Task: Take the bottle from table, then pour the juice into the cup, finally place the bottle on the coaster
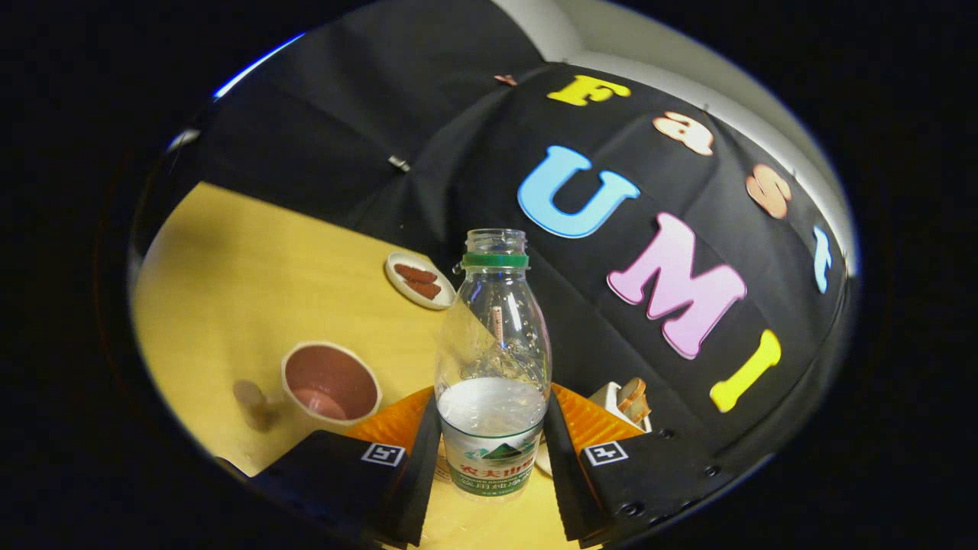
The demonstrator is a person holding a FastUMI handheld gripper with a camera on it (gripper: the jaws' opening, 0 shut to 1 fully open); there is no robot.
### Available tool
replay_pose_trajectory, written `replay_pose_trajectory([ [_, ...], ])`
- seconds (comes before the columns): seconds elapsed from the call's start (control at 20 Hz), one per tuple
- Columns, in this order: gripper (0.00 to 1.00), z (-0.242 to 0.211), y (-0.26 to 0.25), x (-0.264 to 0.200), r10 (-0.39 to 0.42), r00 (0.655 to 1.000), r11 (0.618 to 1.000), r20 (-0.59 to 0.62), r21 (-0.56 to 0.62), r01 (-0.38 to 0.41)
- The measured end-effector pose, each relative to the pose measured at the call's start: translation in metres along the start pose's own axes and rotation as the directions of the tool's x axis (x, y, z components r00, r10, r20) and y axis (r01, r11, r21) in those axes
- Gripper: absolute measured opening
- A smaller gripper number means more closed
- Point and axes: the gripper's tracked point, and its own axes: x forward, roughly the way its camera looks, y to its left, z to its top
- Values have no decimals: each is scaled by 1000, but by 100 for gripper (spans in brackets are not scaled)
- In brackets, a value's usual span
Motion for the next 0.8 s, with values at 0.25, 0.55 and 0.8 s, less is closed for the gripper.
replay_pose_trajectory([
  [0.25, 71, 19, -6, 7, -23, 998, 951, 62, 309, 3],
  [0.55, 71, 18, -28, 34, -55, 993, 833, 109, 553, -14],
  [0.8, 72, -11, -34, 54, -54, 995, 815, 79, 580, -2],
])
